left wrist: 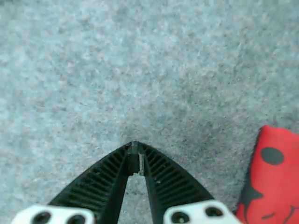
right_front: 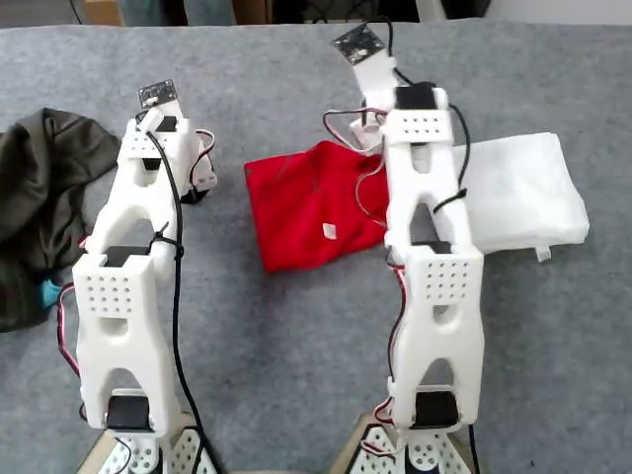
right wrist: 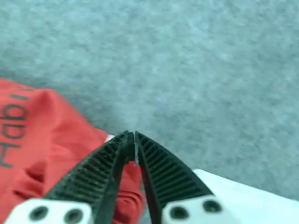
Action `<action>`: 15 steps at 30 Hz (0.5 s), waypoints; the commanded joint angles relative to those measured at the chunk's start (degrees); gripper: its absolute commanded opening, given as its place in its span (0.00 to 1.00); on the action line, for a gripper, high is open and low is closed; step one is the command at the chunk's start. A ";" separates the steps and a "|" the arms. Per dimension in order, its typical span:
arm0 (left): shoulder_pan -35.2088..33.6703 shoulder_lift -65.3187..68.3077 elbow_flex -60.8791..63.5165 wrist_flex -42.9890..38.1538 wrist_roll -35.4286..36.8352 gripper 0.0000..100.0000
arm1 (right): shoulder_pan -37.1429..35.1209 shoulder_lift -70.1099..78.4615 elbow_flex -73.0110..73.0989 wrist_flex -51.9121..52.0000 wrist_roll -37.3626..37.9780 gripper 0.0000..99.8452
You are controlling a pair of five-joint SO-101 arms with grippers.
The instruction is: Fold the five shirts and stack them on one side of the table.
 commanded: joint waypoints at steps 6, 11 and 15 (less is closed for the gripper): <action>-2.95 -0.44 -0.22 -1.32 0.62 0.03 | 4.57 -1.89 -4.53 -4.31 -0.18 0.01; -2.95 -0.09 -1.36 -1.14 0.62 0.03 | -3.52 -3.12 -8.84 15.12 -0.09 0.01; -2.95 -0.09 -1.27 -0.97 0.62 0.03 | -9.67 -2.86 -9.54 23.03 0.00 0.01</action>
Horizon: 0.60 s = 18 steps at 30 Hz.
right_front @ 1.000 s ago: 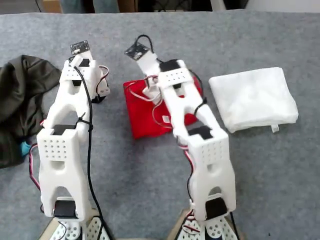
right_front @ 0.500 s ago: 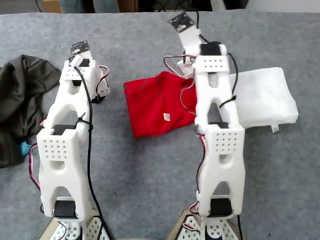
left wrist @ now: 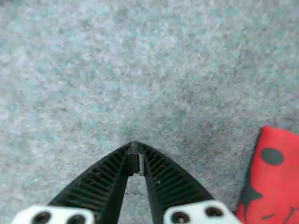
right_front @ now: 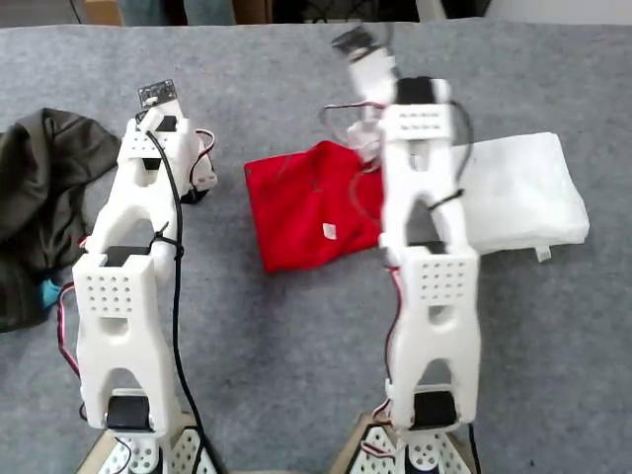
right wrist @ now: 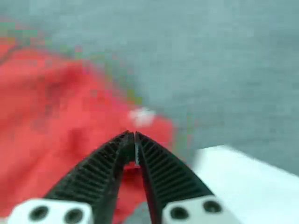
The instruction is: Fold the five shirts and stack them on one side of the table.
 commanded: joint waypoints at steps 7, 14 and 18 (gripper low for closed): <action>-2.95 -0.09 -0.92 -0.88 0.53 0.03 | -2.81 -1.98 3.30 -6.15 0.00 0.01; -3.03 -0.09 -0.92 -0.88 0.53 0.03 | 5.80 2.24 3.12 -16.88 0.00 0.01; -3.03 -0.09 -0.92 -0.88 0.53 0.03 | 10.11 3.65 0.31 -23.21 0.00 0.01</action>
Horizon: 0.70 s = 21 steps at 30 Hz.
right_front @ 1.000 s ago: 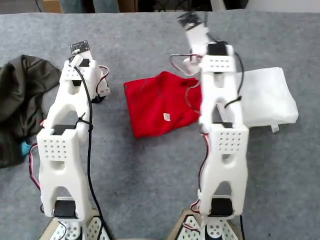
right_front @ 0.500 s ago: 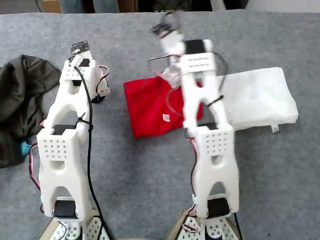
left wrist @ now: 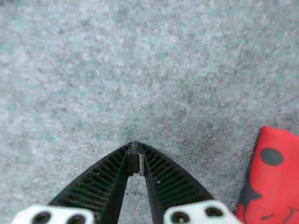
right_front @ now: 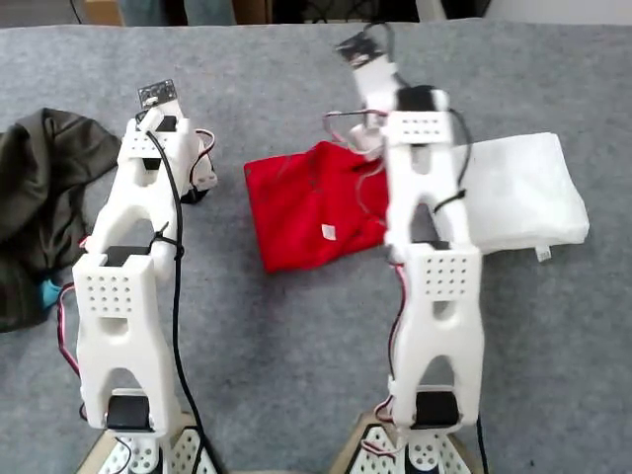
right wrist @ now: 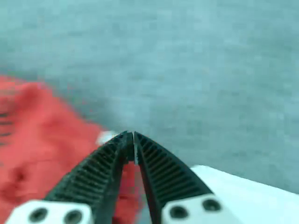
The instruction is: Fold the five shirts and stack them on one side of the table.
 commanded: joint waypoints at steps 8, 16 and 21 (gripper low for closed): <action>-3.03 -0.09 -0.92 -0.88 0.53 0.03 | -0.62 -2.95 -16.31 18.29 0.00 0.01; -2.15 -0.09 -0.92 -1.23 -0.18 0.03 | -9.85 -2.95 -22.90 31.12 0.00 0.01; -2.07 -0.09 -1.36 -1.32 -1.93 0.03 | -13.89 -2.86 -22.55 31.12 -0.09 0.01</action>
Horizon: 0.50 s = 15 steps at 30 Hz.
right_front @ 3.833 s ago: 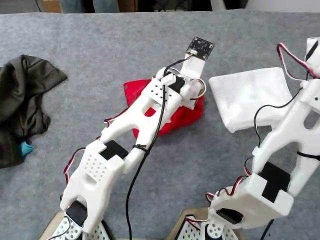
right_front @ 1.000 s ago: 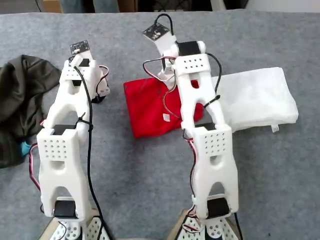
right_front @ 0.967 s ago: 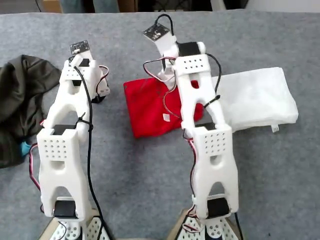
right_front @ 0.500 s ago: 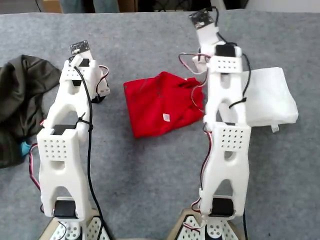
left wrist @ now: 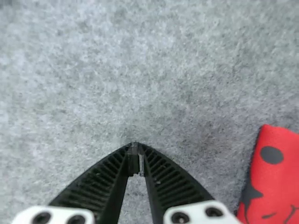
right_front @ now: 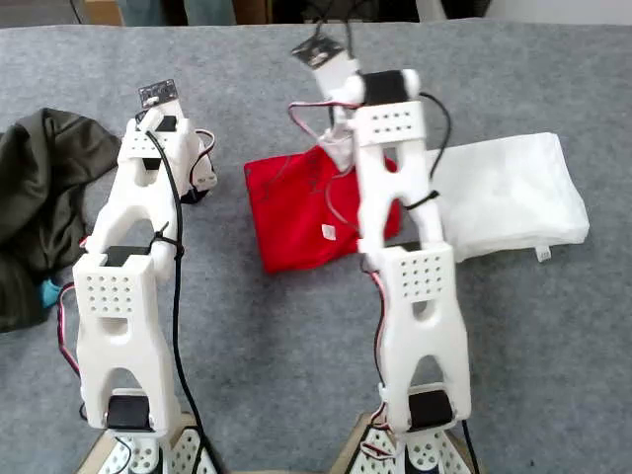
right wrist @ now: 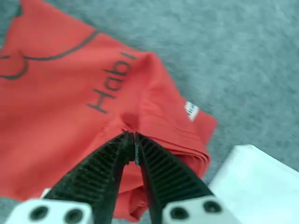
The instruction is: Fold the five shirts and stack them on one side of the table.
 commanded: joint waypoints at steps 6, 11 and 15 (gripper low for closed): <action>-2.07 -0.09 -1.19 -1.32 -0.70 0.03 | -5.63 0.84 -2.59 -2.37 -0.09 0.01; -2.07 -0.09 -1.01 -1.32 -0.70 0.03 | -5.36 7.43 -3.03 0.18 -0.26 0.01; -2.07 -0.09 -0.92 -0.88 -0.70 0.03 | -3.43 9.63 -2.68 1.05 -0.53 0.01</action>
